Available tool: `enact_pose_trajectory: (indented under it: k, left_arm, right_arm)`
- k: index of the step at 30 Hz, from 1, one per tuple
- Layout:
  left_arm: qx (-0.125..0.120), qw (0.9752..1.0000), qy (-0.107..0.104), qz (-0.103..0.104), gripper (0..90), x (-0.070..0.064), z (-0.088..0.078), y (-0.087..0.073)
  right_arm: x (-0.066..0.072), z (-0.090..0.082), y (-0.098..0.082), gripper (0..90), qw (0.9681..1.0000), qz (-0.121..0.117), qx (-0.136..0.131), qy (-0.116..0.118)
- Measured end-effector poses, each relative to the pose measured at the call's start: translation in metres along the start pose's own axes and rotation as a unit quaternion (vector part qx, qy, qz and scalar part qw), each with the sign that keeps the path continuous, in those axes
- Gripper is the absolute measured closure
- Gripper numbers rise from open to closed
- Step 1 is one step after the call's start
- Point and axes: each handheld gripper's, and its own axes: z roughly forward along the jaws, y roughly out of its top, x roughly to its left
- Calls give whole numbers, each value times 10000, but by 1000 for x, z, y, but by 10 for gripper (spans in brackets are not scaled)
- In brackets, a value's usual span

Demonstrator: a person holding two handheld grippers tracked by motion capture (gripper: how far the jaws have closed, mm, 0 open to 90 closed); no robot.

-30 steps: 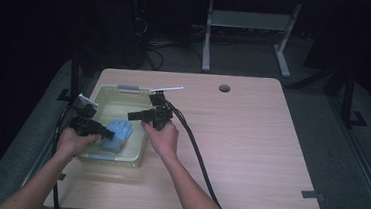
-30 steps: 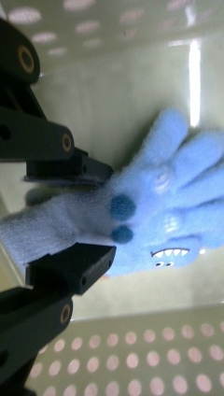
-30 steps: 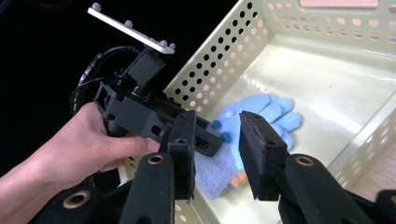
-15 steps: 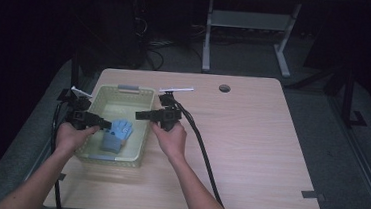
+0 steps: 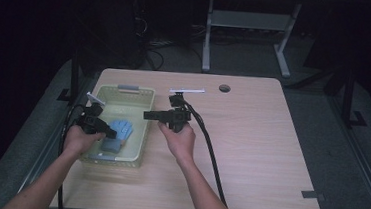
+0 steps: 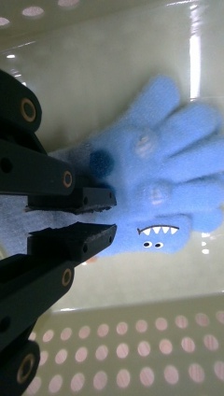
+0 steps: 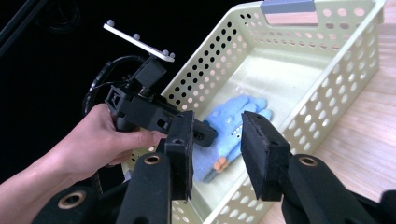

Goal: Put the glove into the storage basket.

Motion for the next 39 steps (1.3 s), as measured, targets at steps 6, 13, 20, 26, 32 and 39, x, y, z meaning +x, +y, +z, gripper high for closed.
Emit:
enact_pose_trajectory:
  k: [6,13,20,26,32,39]
  left_arm:
    - [-361,9992,-176,35,733,1,-12,0]
    - [-748,9961,-460,-65,653,-2,-23,0]
    - [-1040,9923,-676,-42,558,-4,-32,1]
    - [-1140,9900,-833,7,552,-7,-34,0]
    - [-1280,9867,-1004,60,550,-16,-39,0]
    - [-1327,9834,-1199,311,527,-36,-40,3]
  right_arm:
    - [-6,-9,-2,628,9999,64,-84,-20]
    - [-10,-17,-3,610,9999,91,-107,-83]
    - [-16,-27,-5,572,9997,170,-128,-104]
    - [-22,-36,-7,533,9996,249,-123,-112]
    - [-29,-44,-11,527,9992,336,-169,-131]
    - [-35,-56,-13,518,9989,364,-240,-164]
